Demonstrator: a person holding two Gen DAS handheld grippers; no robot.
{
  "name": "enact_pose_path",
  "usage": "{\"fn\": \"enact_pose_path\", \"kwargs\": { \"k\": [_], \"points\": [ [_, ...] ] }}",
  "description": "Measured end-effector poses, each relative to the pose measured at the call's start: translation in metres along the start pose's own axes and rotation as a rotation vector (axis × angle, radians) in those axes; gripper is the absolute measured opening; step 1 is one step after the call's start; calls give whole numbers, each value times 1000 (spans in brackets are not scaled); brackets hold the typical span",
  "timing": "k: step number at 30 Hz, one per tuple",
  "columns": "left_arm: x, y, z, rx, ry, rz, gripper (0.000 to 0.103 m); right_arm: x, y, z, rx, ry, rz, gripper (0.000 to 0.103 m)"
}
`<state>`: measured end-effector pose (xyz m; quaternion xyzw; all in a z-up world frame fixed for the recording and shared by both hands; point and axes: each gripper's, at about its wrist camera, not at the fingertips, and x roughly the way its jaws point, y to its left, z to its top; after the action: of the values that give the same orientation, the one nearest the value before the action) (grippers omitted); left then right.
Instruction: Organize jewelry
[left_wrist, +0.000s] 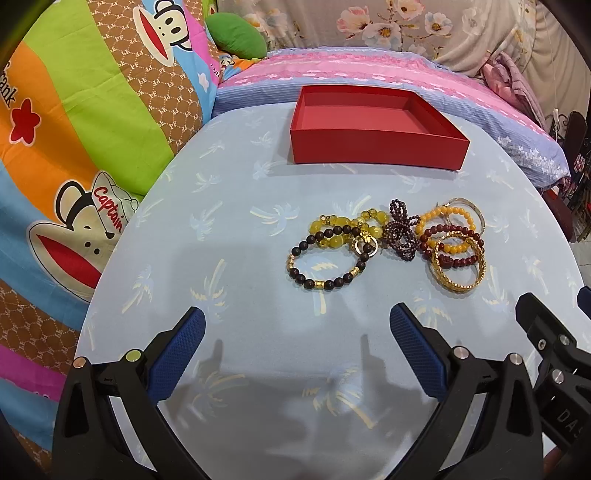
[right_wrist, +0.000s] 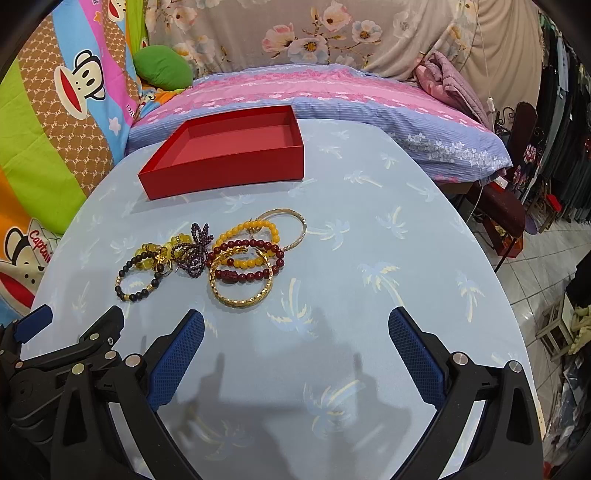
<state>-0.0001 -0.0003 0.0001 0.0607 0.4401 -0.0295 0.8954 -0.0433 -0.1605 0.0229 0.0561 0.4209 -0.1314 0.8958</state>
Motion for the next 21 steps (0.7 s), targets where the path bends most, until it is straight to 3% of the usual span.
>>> {"fn": "enact_pose_path", "kwargs": {
  "k": [21],
  "points": [
    [-6, 1, 7, -2, 0, -5, 95, -2, 1, 1, 1, -5, -5, 96]
  ]
}}
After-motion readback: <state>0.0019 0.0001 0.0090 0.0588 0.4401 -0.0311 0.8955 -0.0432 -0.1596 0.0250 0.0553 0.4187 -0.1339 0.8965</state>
